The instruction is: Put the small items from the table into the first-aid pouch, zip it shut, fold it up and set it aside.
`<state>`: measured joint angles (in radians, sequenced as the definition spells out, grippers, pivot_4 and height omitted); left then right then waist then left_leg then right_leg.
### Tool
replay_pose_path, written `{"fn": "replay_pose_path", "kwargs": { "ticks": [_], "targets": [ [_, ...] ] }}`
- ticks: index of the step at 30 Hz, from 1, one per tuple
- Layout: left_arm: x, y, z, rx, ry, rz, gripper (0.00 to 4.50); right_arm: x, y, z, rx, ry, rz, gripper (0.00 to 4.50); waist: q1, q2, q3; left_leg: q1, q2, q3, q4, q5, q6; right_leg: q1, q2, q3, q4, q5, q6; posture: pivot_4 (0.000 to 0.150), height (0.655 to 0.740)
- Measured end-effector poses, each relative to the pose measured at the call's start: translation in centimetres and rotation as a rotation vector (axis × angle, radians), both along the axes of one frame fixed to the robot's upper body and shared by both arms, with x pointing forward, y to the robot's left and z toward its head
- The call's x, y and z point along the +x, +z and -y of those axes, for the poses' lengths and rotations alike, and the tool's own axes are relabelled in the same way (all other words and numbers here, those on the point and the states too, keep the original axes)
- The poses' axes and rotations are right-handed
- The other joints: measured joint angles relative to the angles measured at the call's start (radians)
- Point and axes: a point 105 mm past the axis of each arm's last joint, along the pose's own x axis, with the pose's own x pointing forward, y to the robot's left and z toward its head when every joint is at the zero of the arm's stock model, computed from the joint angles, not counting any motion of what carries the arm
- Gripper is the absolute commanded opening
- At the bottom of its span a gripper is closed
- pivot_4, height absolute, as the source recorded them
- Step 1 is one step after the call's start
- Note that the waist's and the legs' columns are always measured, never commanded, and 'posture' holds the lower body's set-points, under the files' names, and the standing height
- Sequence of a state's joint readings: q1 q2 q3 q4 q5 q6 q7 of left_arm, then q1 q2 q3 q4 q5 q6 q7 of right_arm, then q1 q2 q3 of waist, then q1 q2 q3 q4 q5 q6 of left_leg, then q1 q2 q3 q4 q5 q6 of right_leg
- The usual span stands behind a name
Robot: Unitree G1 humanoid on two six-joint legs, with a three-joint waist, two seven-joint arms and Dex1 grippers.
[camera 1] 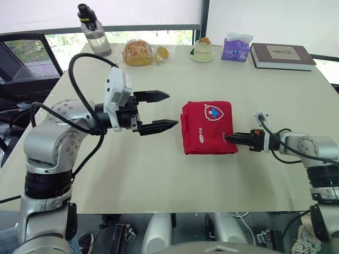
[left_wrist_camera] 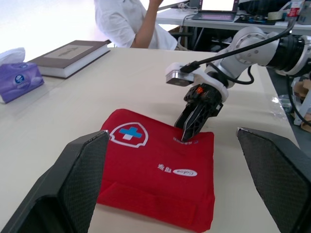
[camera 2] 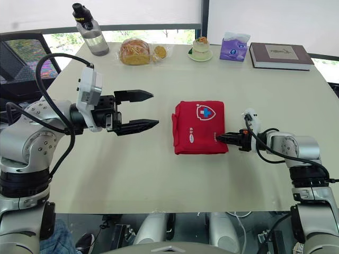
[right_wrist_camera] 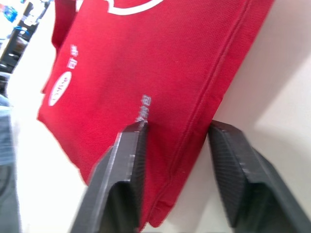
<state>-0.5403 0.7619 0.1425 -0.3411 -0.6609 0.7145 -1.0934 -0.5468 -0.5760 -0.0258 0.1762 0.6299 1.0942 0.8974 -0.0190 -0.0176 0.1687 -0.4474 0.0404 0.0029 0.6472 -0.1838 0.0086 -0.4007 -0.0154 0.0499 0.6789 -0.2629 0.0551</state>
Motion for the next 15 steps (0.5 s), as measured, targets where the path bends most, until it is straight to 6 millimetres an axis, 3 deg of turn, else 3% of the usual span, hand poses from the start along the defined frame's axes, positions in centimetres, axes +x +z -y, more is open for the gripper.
{"fn": "replay_pose_path", "kwargs": {
  "ticks": [1, 2, 6, 9, 12, 15],
  "targets": [
    [0.0, 0.1, 0.1, -0.001, -0.001, 0.001, 4.5, 0.0, 0.2, -0.1, 0.009, 0.0, -0.003, 0.12, 0.0, 0.0, 0.0, 0.0, 0.0, 0.0, 0.0, 0.0, 0.0, 0.0, 0.0, 0.0, 0.0, 0.0, 0.0, 0.15, 0.74],
    [0.0, 0.1, 0.2, -0.002, -0.004, 0.003, 4.5, 0.1, 0.3, -0.3, 0.018, 0.001, -0.008, 0.04, 0.0, 0.0, 0.0, 0.0, 0.0, 0.0, 0.0, 0.0, 0.0, 0.0, 0.0, 0.0, 0.0, 0.0, 0.0, 0.15, 0.74],
    [0.0, 0.0, 0.4, 0.0, -0.012, -0.003, 4.5, 0.3, 0.4, -0.7, 0.076, -0.034, -0.044, 0.04, 0.0, 0.0, 0.0, 0.0, 0.0, 0.0, 0.0, 0.0, 0.0, 0.0, 0.0, 0.0, 0.0, 0.0, 0.0, 0.15, 0.74],
    [0.2, 0.2, 0.6, -0.002, -0.005, 0.005, 4.5, 3.0, 0.7, 0.1, 0.128, -0.219, -0.028, 0.04, 0.0, 0.001, 0.001, 0.0, 0.0, 0.001, 0.0, 0.0, 0.0, -0.001, 0.0, 0.001, 0.0, 0.0, 0.0, 0.15, 0.74],
    [0.5, 0.5, 0.6, -0.01, 0.018, 0.022, 4.5, 6.6, 2.1, 3.9, 0.15, -0.508, 0.049, 0.04, 0.011, 0.001, 0.002, -0.002, -0.002, 0.001, 0.0, 0.0, 0.0, -0.001, -0.001, 0.0, -0.001, 0.0, 0.0, 0.15, 0.74],
    [0.8, 0.9, 0.9, -0.028, 0.032, 0.034, 4.5, 8.8, 3.3, 7.4, 0.192, -0.772, 0.105, 0.04, 0.009, 0.001, 0.002, -0.002, -0.002, 0.001, 0.0, 0.0, 0.0, -0.001, -0.001, 0.001, -0.001, 0.0, 0.0, 0.15, 0.74]
  ]
}}
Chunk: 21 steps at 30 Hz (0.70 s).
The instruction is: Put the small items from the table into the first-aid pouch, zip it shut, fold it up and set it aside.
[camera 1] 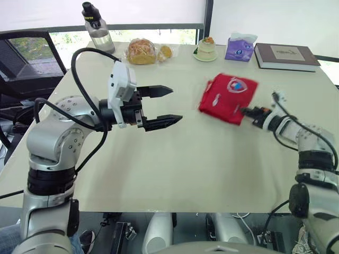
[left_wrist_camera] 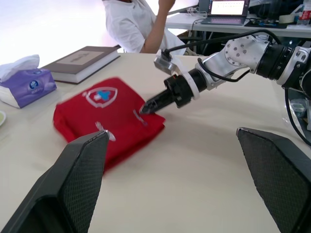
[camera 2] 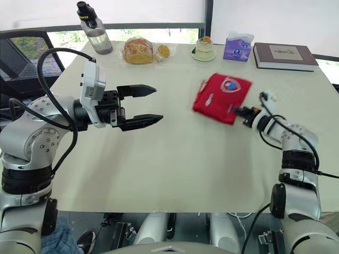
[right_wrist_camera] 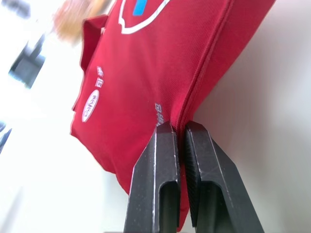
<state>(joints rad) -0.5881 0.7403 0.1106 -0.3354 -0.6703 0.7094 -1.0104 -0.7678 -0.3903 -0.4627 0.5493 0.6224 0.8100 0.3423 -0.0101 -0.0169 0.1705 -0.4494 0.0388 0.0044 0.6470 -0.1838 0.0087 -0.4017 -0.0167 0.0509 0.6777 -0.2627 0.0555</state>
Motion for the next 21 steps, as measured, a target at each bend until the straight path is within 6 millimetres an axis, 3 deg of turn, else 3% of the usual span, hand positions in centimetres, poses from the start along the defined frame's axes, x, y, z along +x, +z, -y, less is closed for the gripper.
{"fn": "replay_pose_path", "kwargs": {
  "ticks": [4, 7, 13, 21],
  "targets": [
    [0.3, 0.3, 0.4, -0.026, 0.015, 0.012, 4.5, 1.6, 1.1, 4.2, 0.107, -0.344, 0.021, 0.04, -0.008, 0.0, 0.0, 0.001, 0.001, 0.001, -0.003, 0.0, 0.0, -0.002, 0.001, 0.001, 0.001, 0.0, 0.0, 0.15, 0.74],
    [0.7, 0.3, 0.6, -0.031, 0.03, 0.013, 4.5, 2.0, 1.0, 5.9, 0.25, -0.542, -0.017, 0.04, -0.016, 0.001, 0.0, 0.001, 0.001, 0.002, -0.005, 0.0, 0.0, -0.003, 0.001, 0.002, 0.001, 0.0, 0.0, 0.15, 0.74],
    [1.2, 0.2, 0.9, -0.04, 0.034, 0.026, 4.5, 2.1, -0.2, 5.0, 0.381, -0.695, -0.112, 0.04, -0.031, 0.001, 0.0, 0.001, 0.001, 0.002, -0.006, 0.0, 0.0, -0.003, 0.001, 0.003, 0.001, 0.0, 0.0, 0.15, 0.74],
    [1.5, 0.4, 1.1, -0.06, 0.053, 0.047, 4.5, 1.4, -0.7, 4.3, 0.336, -0.668, -0.098, 0.04, -0.032, 0.001, 0.0, 0.001, 0.001, 0.003, -0.006, 0.0, 0.0, -0.003, 0.001, 0.003, 0.001, 0.0, 0.0, 0.15, 0.74]
  ]
}}
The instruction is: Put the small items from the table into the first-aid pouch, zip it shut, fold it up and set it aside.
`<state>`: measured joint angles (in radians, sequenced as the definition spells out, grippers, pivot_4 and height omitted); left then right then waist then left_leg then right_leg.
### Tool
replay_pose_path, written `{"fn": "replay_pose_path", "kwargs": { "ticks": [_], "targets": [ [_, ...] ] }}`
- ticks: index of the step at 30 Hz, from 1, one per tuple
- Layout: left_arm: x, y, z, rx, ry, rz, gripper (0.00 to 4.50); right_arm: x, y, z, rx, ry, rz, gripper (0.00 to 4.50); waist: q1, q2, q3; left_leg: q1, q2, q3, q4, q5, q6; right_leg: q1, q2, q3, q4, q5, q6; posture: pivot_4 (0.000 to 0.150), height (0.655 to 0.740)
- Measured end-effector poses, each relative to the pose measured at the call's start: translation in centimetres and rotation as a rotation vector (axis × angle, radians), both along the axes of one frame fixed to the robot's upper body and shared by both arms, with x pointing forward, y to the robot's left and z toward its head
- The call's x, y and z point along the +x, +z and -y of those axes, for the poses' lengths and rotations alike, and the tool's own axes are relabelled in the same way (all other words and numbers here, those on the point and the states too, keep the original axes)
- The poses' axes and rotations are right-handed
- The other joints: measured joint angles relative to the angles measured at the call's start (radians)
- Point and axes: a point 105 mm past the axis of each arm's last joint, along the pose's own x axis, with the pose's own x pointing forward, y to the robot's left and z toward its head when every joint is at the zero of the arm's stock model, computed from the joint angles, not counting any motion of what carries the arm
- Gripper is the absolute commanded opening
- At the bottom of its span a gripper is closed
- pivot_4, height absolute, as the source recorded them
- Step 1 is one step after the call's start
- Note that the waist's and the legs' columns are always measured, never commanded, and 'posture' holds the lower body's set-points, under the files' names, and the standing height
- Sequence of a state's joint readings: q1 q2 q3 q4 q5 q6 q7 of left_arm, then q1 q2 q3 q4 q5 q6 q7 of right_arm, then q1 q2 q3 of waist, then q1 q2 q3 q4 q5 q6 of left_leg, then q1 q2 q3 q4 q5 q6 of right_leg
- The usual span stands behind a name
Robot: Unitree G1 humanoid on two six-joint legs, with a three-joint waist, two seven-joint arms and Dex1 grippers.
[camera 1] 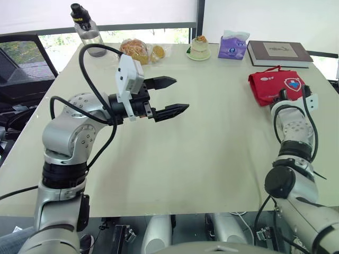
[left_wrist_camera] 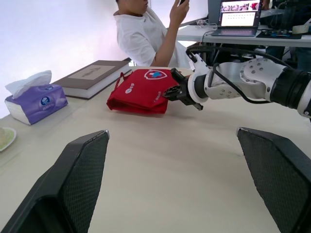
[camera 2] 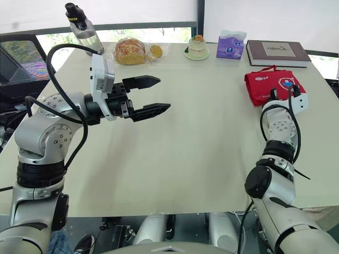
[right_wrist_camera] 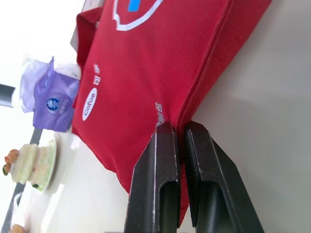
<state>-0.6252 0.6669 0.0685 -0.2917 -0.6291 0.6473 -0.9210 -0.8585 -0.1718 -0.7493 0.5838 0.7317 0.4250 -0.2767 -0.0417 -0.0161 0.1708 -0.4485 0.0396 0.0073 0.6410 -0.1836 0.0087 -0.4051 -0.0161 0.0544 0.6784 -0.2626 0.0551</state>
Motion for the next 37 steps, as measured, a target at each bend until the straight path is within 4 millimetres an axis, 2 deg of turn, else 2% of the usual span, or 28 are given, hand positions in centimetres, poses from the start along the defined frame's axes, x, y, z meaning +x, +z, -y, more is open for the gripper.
{"fn": "replay_pose_path", "kwargs": {
  "ticks": [3, 7, 8, 11, 12, 14, 16, 18, 20, 22, 23, 25, 28, 29, 30, 34, 37],
  "targets": [
    [0.1, 0.0, 0.2, -0.014, 0.001, 0.0, 4.5, -0.1, 0.1, -0.8, -0.041, 0.074, 0.017, 1.09, -0.003, 0.0, 0.0, 0.0, 0.0, 0.001, 0.0, 0.0, 0.0, -0.001, 0.0, 0.001, 0.001, 0.0, 0.0, 0.15, 0.74],
    [-0.3, -0.6, 0.2, -0.027, -0.022, -0.024, 4.5, -0.7, 0.5, -2.2, -0.139, 0.214, 0.047, 3.01, -0.003, 0.001, 0.0, 0.0, 0.001, 0.002, -0.002, 0.0, 0.0, -0.002, 0.0, 0.003, 0.001, 0.0, 0.0, 0.15, 0.74],
    [-0.3, -0.7, 0.2, -0.026, -0.022, -0.025, 4.5, -0.7, 0.5, -2.2, -0.146, 0.218, 0.048, 3.24, -0.002, 0.001, 0.0, 0.0, 0.001, 0.002, -0.002, 0.0, 0.0, -0.002, 0.0, 0.003, 0.001, 0.0, 0.0, 0.15, 0.74],
    [-0.4, -2.7, -1.0, 0.018, 0.02, -0.066, 4.5, -2.8, 0.1, -1.5, -0.376, 0.351, 0.031, 4.42, 0.005, 0.001, 0.0, 0.0, 0.0, 0.004, -0.005, 0.0, 0.0, -0.003, -0.001, 0.004, -0.001, 0.0, 0.0, 0.15, 0.74],
    [-0.4, -3.7, -1.5, 0.024, 0.04, -0.089, 4.5, -4.1, -0.4, -1.2, -0.488, 0.42, 0.019, 4.42, 0.008, 0.001, 0.0, -0.001, 0.0, 0.005, -0.005, 0.0, 0.0, -0.004, -0.001, 0.004, -0.001, 0.0, 0.0, 0.15, 0.74],
    [-0.4, -4.4, -1.8, 0.021, 0.057, -0.107, 4.5, -5.3, -0.8, -1.3, -0.63, 0.505, 0.024, 4.42, 0.006, 0.0, 0.0, -0.001, 0.0, 0.006, -0.005, 0.0, 0.0, -0.005, -0.001, 0.006, -0.001, 0.0, 0.0, 0.15, 0.74],
    [-0.3, -4.9, -2.4, 0.014, 0.102, -0.105, 4.5, -6.8, -0.4, -2.1, -0.792, 0.616, 0.102, 4.42, 0.003, 0.0, 0.0, 0.0, 0.0, 0.007, -0.005, 0.0, 0.0, -0.005, 0.0, 0.008, -0.001, 0.0, 0.0, 0.15, 0.74],
    [0.0, -5.7, -3.5, 0.007, 0.183, -0.112, 4.5, -8.4, 0.1, -2.7, -0.886, 0.704, 0.19, 4.42, -0.001, 0.0, 0.0, 0.002, 0.002, 0.008, -0.005, 0.0, 0.0, -0.005, 0.001, 0.009, -0.001, 0.0, 0.0, 0.15, 0.74],
    [0.0, -7.7, -5.3, 0.013, 0.29, -0.159, 4.5, -10.5, -0.1, -3.2, -0.963, 0.807, 0.263, 4.42, -0.003, 0.0, 0.0, 0.003, 0.002, 0.009, -0.005, 0.0, 0.0, -0.004, 0.002, 0.01, 0.0, 0.0, 0.001, 0.15, 0.74],
    [-0.2, -8.6, -6.1, 0.018, 0.331, -0.183, 4.5, -11.2, -0.4, -3.4, -0.973, 0.843, 0.284, 4.42, -0.001, 0.0, 0.0, 0.003, 0.003, 0.01, -0.004, 0.0, 0.0, -0.005, 0.002, 0.01, 0.0, 0.0, 0.001, 0.15, 0.74],
    [-0.7, -9.5, -6.9, 0.016, 0.37, -0.205, 4.5, -12.4, -0.7, -3.7, -1.007, 0.892, 0.316, 4.42, 0.001, 0.0, 0.0, 0.003, 0.002, 0.01, -0.004, 0.0, 0.0, -0.004, 0.001, 0.011, 0.0, 0.0, 0.0, 0.15, 0.74],
    [-1.1, -10.3, -7.6, 0.012, 0.408, -0.225, 4.5, -13.4, -0.9, -3.5, -1.059, 0.941, 0.332, 4.42, 0.003, 0.0, 0.0, 0.003, 0.002, 0.011, -0.004, 0.0, 0.0, -0.004, 0.0, 0.011, -0.001, 0.0, 0.0, 0.15, 0.74],
    [-2.2, -12.0, -8.6, -0.01, 0.473, -0.266, 4.5, -15.4, -1.9, -3.1, -1.112, 1.028, 0.345, 4.42, 0.008, -0.002, 0.0, 0.002, 0.002, 0.011, -0.004, 0.0, 0.0, -0.004, -0.001, 0.011, -0.001, 0.0, 0.0, 0.15, 0.74],
    [-3.3, -13.3, -8.9, 0.003, 0.504, -0.286, 4.5, -16.5, -2.0, -3.0, -1.126, 1.056, 0.386, 4.42, 0.007, -0.002, 0.0, 0.003, 0.002, 0.011, -0.004, 0.0, 0.0, -0.004, -0.001, 0.011, -0.001, 0.0, 0.0, 0.15, 0.74],
    [-3.3, -13.3, -8.9, 0.003, 0.504, -0.286, 4.5, -16.5, -2.0, -3.0, -1.126, 1.056, 0.386, 4.42, 0.007, -0.002, 0.0, 0.004, 0.002, 0.012, -0.004, 0.0, 0.0, -0.003, -0.001, 0.011, -0.001, -0.001, -0.001, 0.15, 0.74],
    [-4.8, -15.7, -9.4, 0.015, 0.547, -0.337, 4.5, -17.8, -3.2, -2.1, -1.141, 1.093, 0.398, 4.42, 0.007, -0.002, 0.0, 0.005, 0.002, 0.012, -0.004, 0.0, 0.0, -0.003, -0.001, 0.011, -0.001, -0.003, -0.004, 0.15, 0.74],
    [-5.3, -16.6, -9.3, 0.045, 0.549, -0.357, 4.5, -17.7, -3.5, -2.1, -1.133, 1.071, 0.407, 4.42, 0.007, -0.002, 0.0, 0.005, 0.002, 0.012, -0.004, 0.0, 0.0, -0.003, -0.001, 0.012, 0.0, -0.003, -0.004, 0.15, 0.74]
  ]
}}
